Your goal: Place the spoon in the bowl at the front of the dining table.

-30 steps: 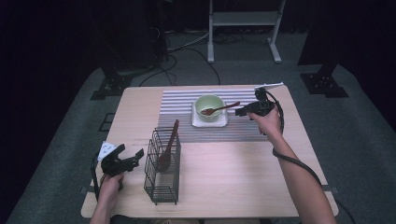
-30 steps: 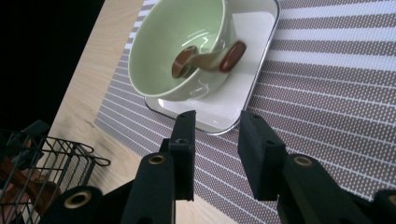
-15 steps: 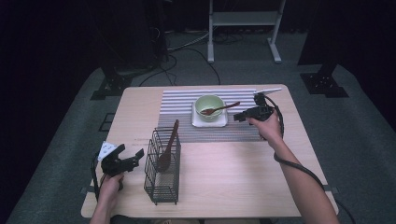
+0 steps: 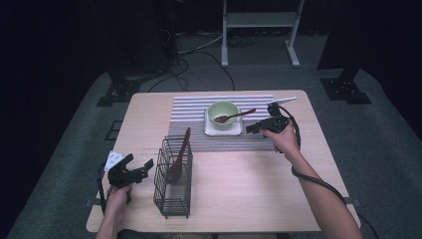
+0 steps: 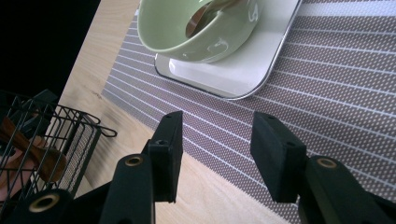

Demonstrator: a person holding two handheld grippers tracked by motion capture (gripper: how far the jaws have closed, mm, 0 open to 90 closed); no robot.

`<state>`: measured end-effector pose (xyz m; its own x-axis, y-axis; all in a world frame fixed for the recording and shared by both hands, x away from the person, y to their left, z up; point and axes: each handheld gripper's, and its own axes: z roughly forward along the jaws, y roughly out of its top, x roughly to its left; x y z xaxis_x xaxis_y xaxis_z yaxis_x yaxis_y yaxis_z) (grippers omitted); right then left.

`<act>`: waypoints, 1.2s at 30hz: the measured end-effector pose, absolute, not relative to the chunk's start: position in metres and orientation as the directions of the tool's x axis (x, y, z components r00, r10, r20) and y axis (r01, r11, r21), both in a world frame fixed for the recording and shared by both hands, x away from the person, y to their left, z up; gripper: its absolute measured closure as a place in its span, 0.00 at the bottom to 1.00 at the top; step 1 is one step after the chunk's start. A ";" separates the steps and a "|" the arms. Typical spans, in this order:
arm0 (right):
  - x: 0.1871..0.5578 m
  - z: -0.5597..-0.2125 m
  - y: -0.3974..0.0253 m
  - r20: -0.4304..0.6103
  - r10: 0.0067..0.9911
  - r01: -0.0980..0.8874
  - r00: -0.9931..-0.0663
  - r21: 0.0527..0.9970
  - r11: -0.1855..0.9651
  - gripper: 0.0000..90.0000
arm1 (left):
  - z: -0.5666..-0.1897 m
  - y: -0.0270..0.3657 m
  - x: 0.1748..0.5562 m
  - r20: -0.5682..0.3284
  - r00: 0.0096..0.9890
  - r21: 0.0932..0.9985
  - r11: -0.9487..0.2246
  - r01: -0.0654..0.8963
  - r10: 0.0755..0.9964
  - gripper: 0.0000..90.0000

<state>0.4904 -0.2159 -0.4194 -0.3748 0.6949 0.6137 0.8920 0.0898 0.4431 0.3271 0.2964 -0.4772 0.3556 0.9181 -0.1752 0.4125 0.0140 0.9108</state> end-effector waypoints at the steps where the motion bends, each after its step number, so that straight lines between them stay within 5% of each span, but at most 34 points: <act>1: 0.490 -0.420 -0.216 0.616 0.693 0.893 -0.375 0.441 0.091 0.58 | -0.477 0.296 0.327 -0.175 0.356 0.911 0.014 0.412 0.918 0.07; 36: 0.463 -0.430 -0.212 0.635 0.647 0.885 -0.423 0.443 0.144 0.40 | -0.477 0.296 0.327 -0.173 0.356 0.911 0.012 0.413 0.918 0.07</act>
